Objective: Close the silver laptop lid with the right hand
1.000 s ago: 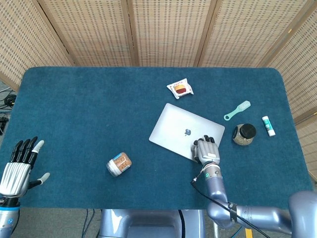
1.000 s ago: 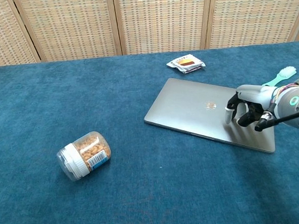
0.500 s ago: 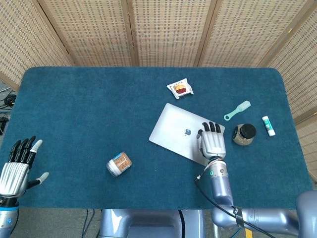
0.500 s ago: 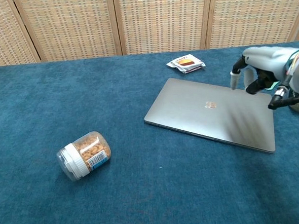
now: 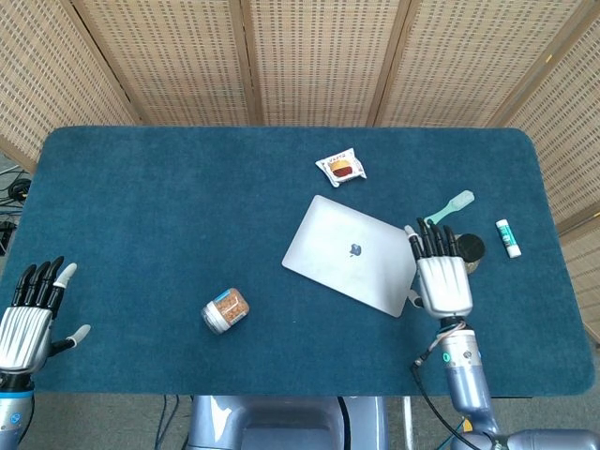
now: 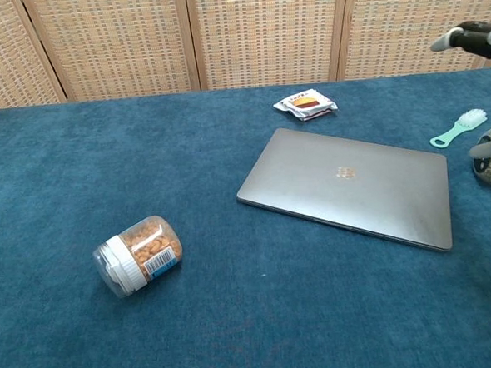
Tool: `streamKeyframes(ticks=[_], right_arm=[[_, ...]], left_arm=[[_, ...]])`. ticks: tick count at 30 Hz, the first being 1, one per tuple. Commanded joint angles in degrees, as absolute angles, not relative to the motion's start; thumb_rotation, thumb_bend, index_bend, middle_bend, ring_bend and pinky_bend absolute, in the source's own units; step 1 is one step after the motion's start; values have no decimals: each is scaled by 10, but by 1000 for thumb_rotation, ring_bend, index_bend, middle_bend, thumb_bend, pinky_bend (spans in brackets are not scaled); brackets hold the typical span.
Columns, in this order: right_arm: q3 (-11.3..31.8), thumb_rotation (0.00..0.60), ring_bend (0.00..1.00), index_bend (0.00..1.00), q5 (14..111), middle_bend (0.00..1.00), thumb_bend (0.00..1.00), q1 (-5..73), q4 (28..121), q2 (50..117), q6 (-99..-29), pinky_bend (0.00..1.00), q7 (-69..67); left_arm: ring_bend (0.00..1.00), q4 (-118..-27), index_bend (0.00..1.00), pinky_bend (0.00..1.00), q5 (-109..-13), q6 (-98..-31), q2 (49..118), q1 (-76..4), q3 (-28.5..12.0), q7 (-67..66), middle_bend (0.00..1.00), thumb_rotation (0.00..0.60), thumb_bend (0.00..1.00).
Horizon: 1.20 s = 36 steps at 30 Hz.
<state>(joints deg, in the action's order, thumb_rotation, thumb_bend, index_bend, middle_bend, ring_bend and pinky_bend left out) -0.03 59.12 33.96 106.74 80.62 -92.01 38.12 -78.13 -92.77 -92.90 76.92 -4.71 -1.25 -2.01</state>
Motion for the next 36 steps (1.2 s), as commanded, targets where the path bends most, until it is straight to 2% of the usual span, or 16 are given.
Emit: streamKeyframes(ticks=[1, 6, 17, 23, 36], right_arm=[[-58, 600, 0, 0, 684, 0, 0, 269, 981, 793, -965, 0, 294], [-76, 600, 0, 0, 750, 0, 0, 214, 895, 794, -1005, 0, 228], [-113, 600, 0, 0, 811, 0, 0, 146, 865, 762, -995, 0, 194], [-105, 600, 0, 0, 830, 0, 0, 126, 834, 768, -980, 0, 174], [-76, 600, 0, 0, 848, 0, 0, 106, 835, 749, -951, 0, 144]], left_arm=[[0, -781, 0, 0, -927, -929, 770, -47, -13, -21, 0, 600, 10], [0, -780, 0, 0, -927, -931, 772, -47, -15, -24, 0, 600, 10], [0, -778, 0, 0, -925, -930, 775, -46, -15, -25, 0, 600, 10], [0, -775, 0, 0, -922, -932, 776, -45, -18, -21, 0, 600, 10], [0, -769, 0, 0, -933, -936, 784, -46, -14, -33, 0, 600, 9]])
